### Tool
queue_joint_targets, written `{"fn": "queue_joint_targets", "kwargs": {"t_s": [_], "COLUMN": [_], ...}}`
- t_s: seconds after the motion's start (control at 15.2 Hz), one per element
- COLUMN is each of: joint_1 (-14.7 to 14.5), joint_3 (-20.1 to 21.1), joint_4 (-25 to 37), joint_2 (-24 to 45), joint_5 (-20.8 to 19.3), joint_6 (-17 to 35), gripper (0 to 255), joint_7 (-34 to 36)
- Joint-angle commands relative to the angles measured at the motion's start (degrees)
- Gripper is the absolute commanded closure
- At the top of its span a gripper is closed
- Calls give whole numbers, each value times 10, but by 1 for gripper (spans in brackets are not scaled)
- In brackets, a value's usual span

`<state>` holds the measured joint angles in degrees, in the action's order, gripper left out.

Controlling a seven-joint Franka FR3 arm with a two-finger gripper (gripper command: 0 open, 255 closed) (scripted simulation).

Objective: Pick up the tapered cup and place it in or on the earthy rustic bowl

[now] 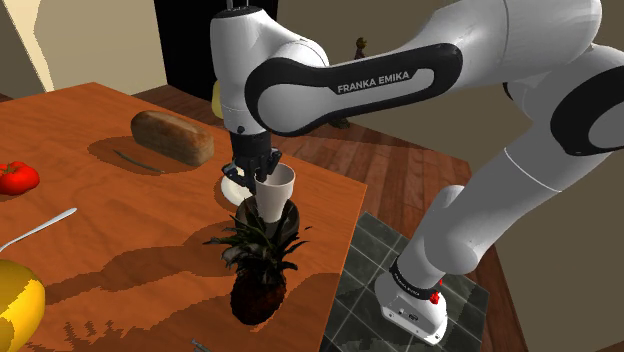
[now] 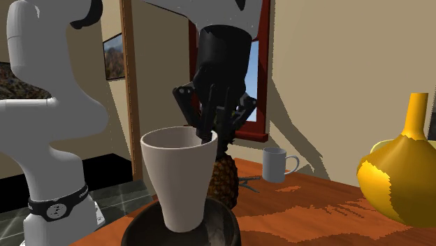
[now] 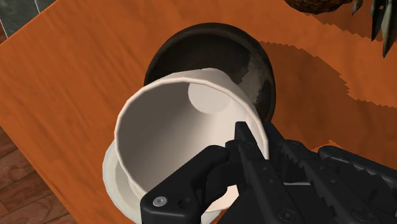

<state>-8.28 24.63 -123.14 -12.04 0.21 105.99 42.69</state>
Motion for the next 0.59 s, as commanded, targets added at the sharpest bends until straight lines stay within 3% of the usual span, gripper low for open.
{"fn": "queue_joint_targets", "kwargs": {"t_s": [0.0,0.4,0.46,0.53], "joint_1": [0,0,0,0], "joint_3": [0,0,0,0], "joint_4": [-4,-4,-4,-4], "joint_2": [-1,0,0,0], "joint_5": [0,0,0,0], "joint_6": [4,4,4,4], "gripper": [255,255,0,0], "joint_7": [0,0,0,0]}}
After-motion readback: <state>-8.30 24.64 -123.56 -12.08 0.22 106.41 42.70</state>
